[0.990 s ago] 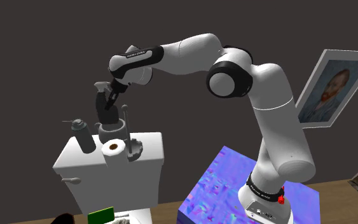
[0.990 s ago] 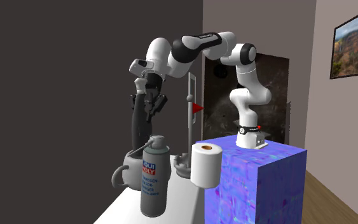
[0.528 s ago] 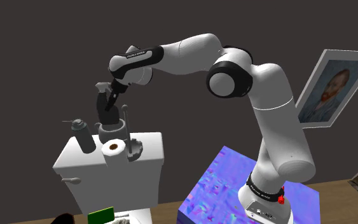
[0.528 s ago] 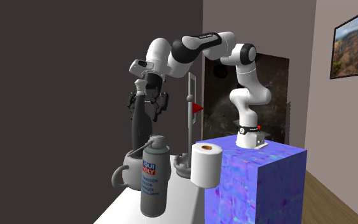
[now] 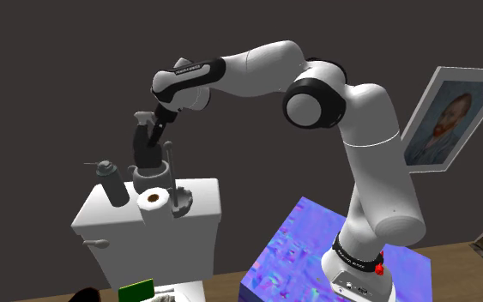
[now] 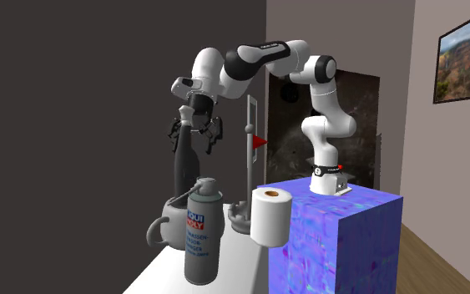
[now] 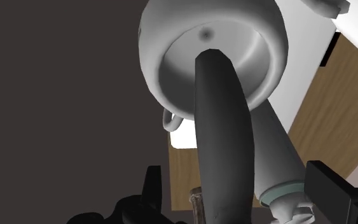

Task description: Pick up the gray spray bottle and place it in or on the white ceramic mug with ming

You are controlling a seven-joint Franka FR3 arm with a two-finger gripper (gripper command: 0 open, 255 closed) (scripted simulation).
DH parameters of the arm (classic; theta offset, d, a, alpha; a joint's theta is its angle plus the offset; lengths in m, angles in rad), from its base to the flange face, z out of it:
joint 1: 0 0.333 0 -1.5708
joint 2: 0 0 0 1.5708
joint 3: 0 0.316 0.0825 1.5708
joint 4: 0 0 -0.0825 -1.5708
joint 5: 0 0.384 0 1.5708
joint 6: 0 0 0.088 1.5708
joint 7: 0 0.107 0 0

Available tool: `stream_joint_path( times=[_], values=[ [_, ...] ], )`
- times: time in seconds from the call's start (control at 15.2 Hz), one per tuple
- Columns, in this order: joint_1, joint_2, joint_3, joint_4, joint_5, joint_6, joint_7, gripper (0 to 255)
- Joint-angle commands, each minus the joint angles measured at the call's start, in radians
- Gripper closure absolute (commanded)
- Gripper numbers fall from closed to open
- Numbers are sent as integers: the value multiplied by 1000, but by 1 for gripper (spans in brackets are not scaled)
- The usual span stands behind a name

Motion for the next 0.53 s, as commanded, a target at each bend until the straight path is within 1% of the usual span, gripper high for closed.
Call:
stream_joint_path(
  times=[0.0, 0.46],
  values=[
    [3, -60, -8, -23, -4, -8, -1, 0],
    [11, -59, -19, -22, 2, -10, -3, 0]
  ],
)
